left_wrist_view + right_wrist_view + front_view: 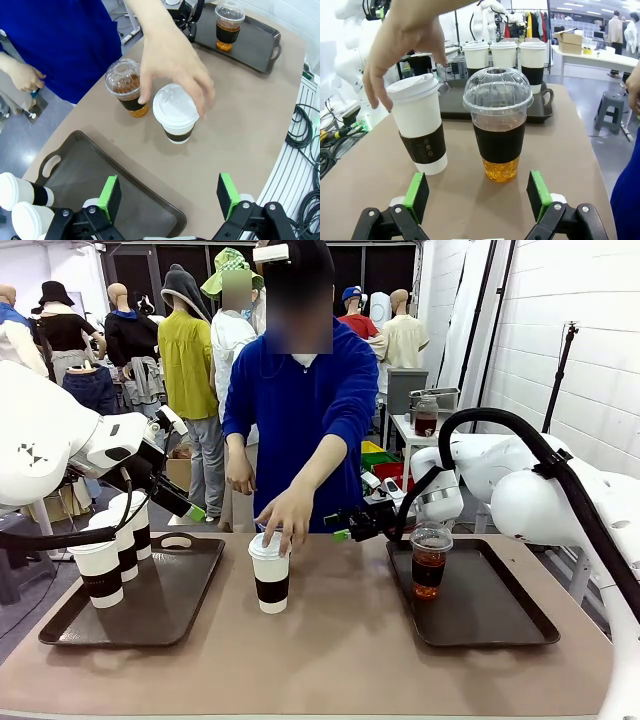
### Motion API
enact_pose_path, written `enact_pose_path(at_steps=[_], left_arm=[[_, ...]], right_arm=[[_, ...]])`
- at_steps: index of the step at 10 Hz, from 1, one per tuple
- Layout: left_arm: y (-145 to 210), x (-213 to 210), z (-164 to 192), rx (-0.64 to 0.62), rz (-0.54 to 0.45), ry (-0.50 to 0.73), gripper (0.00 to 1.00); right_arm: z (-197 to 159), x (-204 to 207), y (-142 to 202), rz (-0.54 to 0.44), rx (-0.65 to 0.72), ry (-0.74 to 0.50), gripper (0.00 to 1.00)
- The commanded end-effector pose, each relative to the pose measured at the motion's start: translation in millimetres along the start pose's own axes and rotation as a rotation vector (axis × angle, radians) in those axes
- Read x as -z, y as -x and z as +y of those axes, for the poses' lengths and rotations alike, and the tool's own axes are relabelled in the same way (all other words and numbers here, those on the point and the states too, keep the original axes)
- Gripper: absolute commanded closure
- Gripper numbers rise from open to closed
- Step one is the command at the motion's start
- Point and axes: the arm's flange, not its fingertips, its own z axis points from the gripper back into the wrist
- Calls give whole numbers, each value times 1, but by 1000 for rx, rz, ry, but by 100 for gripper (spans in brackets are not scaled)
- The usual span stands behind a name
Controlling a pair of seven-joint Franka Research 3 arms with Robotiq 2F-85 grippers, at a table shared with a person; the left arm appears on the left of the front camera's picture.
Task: Distribute the coffee onto the tray.
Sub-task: Pick up another iced Americano from the middle of the table and place it on the right Handle tray.
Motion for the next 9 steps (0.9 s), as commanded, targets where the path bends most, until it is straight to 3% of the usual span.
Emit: enact_pose_path(at_steps=[1,9], left_arm=[[1,0,2,-2,-3,3,0],[1,0,2,-2,-3,3,0]], right_arm=[[-9,-2,-4,10,17,-20,0],[17,-73,1,-2,30,73,0]])
